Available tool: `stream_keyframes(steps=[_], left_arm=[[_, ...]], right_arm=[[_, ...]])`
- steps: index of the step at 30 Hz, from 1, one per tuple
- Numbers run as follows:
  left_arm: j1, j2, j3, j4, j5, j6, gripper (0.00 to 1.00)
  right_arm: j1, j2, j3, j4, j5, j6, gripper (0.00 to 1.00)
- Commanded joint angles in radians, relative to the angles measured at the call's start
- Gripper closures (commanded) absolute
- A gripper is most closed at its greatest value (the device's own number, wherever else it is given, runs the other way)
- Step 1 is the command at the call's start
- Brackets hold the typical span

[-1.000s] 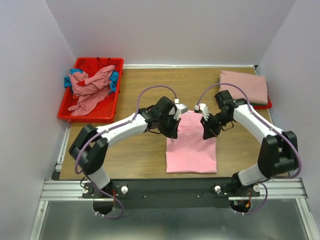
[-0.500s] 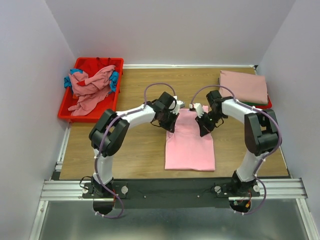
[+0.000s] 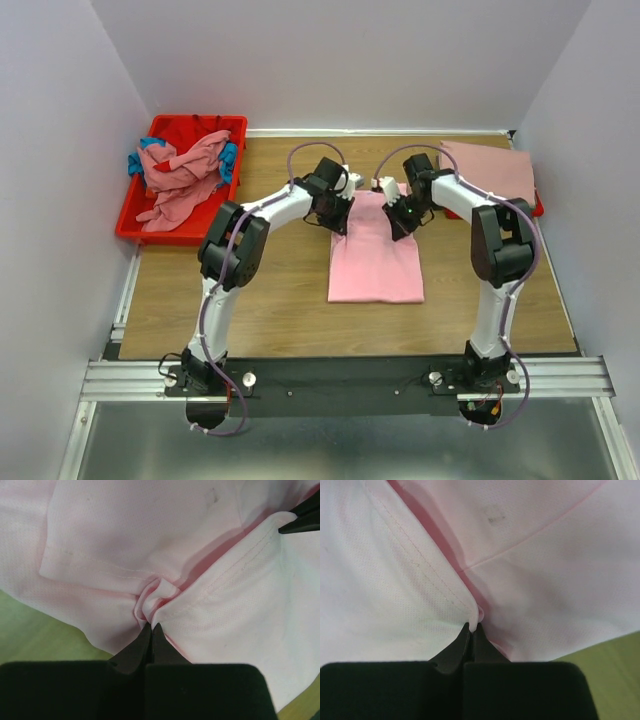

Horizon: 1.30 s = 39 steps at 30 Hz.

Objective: Fold and stack the t-shirts
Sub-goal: Fold the tshirt

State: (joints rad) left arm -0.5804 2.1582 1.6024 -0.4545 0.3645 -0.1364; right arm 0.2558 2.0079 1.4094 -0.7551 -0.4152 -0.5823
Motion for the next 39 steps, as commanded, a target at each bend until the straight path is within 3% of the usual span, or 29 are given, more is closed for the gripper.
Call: stream_keyframes(steps=[1, 7, 11, 22, 32, 39], left_arm=[[0.046, 0.087, 0.115, -0.061, -0.039, 0.035, 1.0], [0.08, 0.127, 0.277, -0.128, -0.015, 0.075, 1.0], [0.082, 0.043, 0.255, -0.136, 0.014, 0.084, 1.0], [0.041, -0.297, -0.165, -0.007, 0.166, 0.043, 1.0], [-0.105, -0.523, -0.321, 0.022, 0.197, -0.028, 1.0], [-0.213, -0.662, -0.426, 0.069, 0.157, -0.132, 1.0]], right_arm=[[-0.01, 0.127, 0.129, 0.069, 0.113, 0.006, 0.99], [-0.029, 0.173, 0.261, 0.059, 0.108, 0.015, 1.0], [-0.027, 0.086, 0.226, 0.054, 0.084, 0.007, 1.0], [-0.027, -0.28, -0.042, 0.033, -0.072, -0.016, 1.0], [-0.023, -0.63, -0.277, -0.117, -0.229, -0.117, 0.99], [-0.021, -0.839, -0.368, -0.203, -0.237, -0.162, 1.0]])
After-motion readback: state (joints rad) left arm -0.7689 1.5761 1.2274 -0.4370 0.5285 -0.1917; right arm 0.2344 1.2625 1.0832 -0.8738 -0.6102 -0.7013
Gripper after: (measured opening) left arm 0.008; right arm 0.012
